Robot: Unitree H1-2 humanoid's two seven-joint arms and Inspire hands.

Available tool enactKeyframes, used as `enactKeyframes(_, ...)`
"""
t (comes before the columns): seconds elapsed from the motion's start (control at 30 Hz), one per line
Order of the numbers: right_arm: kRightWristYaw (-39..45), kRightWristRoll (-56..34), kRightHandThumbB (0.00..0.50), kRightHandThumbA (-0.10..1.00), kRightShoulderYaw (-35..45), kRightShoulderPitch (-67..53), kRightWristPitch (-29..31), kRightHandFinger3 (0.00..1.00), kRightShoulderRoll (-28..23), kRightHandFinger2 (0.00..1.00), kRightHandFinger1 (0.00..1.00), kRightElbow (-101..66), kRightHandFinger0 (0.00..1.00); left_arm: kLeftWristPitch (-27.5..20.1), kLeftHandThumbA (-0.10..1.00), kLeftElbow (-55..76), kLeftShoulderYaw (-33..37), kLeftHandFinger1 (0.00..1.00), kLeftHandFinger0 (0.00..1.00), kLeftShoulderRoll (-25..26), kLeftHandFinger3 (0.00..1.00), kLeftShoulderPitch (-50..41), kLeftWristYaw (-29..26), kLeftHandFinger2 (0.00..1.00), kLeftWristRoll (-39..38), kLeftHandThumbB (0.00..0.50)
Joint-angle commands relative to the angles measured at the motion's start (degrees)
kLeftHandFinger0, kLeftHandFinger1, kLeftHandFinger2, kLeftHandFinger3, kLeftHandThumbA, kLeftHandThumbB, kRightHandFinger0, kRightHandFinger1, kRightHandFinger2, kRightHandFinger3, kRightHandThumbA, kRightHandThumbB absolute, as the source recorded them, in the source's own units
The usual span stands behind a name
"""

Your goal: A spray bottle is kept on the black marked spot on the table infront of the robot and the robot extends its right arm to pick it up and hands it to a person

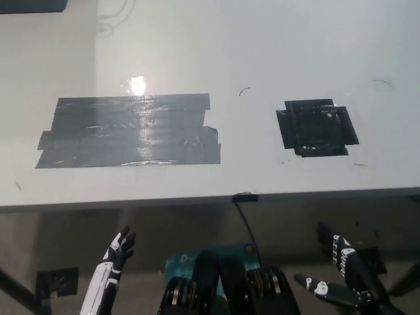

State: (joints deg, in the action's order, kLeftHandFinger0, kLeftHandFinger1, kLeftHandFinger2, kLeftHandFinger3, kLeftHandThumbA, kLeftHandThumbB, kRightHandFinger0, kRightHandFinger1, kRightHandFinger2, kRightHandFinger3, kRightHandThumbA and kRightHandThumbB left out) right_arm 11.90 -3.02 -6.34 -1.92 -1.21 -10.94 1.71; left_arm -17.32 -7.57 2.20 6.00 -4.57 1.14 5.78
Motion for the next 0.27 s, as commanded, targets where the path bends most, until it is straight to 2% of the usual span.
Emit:
enactKeyframes(0.0, 1.26, 1.15, 0.500, 0.89, -0.69, 0.83, 5.42, 1.00, -0.63, 1.00, 1.00, 0.41, 1.00, -0.58, 1.00, 0.70, 0.24, 1.00, 1.00, 0.85, 1.00, 0.45, 0.58, 1.00, 0.44, 0.387)
enactKeyframes(0.1, 1.11, 1.07, 0.500, 0.89, -0.64, 0.65, 5.26, 1.00, -0.57, 1.00, 1.00, 0.48, 1.00, -0.01, 1.00, 1.32, 0.32, 1.00, 1.00, 0.82, 1.00, 0.32, 0.89, 1.00, -0.01, 0.398)
enactKeyframes(0.23, 1.04, 1.18, 0.500, 0.90, -0.63, 0.74, 5.09, 1.00, -0.54, 1.00, 1.00, 0.57, 1.00, -0.31, 1.00, 1.04, 0.31, 1.00, 1.00, 1.02, 1.00, 0.59, 0.86, 1.00, 0.08, 0.387)
